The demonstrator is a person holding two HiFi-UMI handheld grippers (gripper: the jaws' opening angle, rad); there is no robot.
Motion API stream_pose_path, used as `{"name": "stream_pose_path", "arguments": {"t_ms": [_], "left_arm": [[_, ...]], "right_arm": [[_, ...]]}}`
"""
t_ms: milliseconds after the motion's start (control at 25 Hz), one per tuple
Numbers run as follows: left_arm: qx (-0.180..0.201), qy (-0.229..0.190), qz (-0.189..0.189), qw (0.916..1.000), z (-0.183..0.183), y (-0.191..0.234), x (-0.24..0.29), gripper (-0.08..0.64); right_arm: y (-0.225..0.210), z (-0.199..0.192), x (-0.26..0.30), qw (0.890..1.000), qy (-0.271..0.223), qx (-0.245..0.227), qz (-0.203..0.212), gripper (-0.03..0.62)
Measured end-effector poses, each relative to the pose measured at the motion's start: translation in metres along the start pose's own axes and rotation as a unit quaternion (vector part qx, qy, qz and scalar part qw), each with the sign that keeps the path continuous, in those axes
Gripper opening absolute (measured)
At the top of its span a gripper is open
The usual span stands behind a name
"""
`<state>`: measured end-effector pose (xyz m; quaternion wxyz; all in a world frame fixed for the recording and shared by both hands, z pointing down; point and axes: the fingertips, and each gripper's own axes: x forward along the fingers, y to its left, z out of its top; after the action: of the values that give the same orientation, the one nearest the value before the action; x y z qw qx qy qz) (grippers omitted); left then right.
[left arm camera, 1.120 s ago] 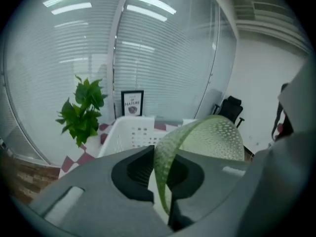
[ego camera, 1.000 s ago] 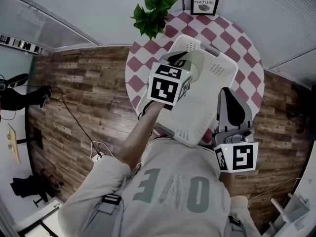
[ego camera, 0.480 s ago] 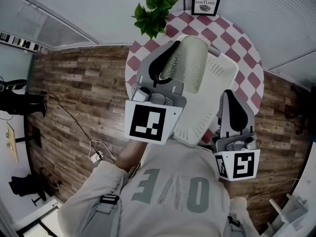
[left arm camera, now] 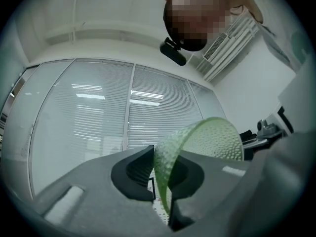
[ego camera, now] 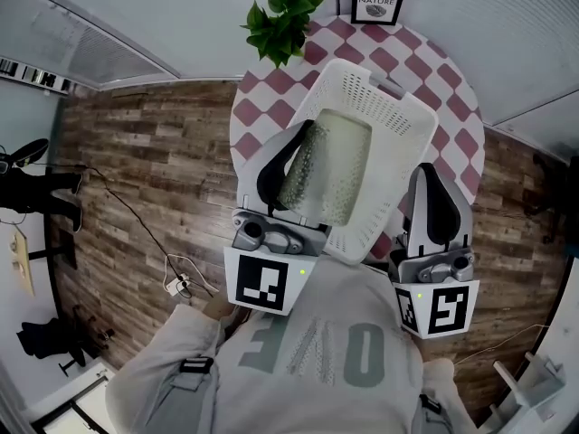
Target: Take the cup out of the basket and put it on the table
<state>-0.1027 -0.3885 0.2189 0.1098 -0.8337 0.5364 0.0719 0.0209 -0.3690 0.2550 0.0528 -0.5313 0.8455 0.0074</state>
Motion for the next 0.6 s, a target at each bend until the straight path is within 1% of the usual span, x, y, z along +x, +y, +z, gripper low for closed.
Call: {"name": "stream_pose_path", "arguments": {"t_ms": [200, 400, 600], "left_arm": [[-0.024, 0.001, -0.003, 0.9997, -0.003, 0.001, -0.004, 0.021], [-0.02, 0.003, 0.002, 0.9998, -0.003, 0.006, -0.004, 0.021], [-0.04, 0.012, 0.0, 0.9991, -0.008, 0.01, -0.005, 0.021]], "right_arm": [[0.006, -0.001, 0.0, 1.0, 0.004, -0.004, 0.008, 0.009], [0.007, -0.004, 0.002, 1.0, 0.012, -0.009, 0.008, 0.009], [0.006, -0.009, 0.004, 1.0, 0.018, -0.01, 0.005, 0.009]]}}
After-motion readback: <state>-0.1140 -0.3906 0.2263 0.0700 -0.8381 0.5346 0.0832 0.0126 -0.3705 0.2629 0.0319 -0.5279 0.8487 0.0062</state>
